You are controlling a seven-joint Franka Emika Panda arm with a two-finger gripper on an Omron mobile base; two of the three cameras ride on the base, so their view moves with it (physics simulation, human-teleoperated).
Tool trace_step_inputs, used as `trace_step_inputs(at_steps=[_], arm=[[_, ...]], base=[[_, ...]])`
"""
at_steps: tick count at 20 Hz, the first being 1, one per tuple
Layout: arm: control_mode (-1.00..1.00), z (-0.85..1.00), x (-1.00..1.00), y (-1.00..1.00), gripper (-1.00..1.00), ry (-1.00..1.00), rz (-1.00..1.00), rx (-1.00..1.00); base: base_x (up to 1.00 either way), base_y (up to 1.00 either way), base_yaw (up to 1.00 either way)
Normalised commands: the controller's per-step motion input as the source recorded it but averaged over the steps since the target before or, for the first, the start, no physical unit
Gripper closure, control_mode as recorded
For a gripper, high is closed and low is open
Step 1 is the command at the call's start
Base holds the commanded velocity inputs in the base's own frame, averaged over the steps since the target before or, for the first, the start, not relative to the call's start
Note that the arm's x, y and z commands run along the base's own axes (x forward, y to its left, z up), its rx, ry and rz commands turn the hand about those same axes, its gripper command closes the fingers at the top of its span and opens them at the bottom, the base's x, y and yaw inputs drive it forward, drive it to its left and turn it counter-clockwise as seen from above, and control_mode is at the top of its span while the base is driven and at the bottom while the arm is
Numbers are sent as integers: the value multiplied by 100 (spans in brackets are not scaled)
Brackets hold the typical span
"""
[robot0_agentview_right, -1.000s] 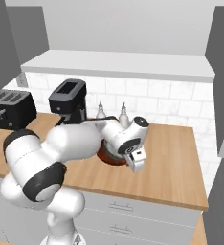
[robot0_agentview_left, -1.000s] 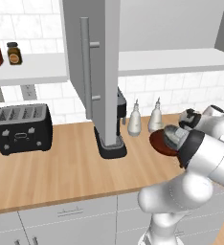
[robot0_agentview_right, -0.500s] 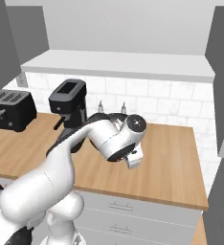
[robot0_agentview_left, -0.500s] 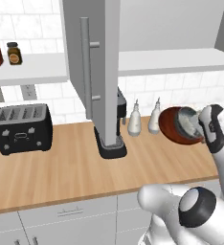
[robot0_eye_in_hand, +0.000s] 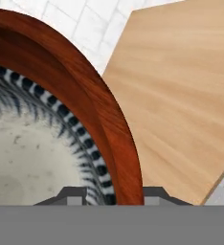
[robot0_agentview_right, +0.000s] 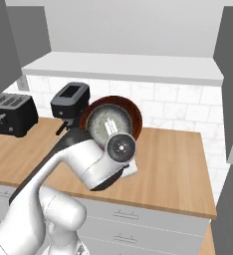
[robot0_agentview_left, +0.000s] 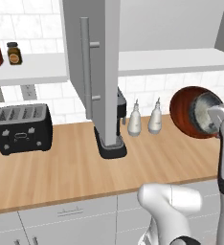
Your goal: Pick up the bowls on the counter and stack them on top of one another in the open cabinet. Place the smaller bowl on top of the larger bowl.
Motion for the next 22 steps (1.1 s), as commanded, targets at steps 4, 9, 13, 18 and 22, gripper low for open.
trace_step_inputs(at_steps=[4,9,13,18,22], arm=[[-100,100,-11,27,100,-17,-5,1],[-100,100,0,26,100,-3,-6,2],[-100,89,47,16,100,4,-9,1],[-100,76,88,7,100,10,-9,0],[-100,63,96,8,100,13,-9,0]], base=[[0,0,0],[0,0,0],[0,0,0],[0,0,0],[0,0,0]])
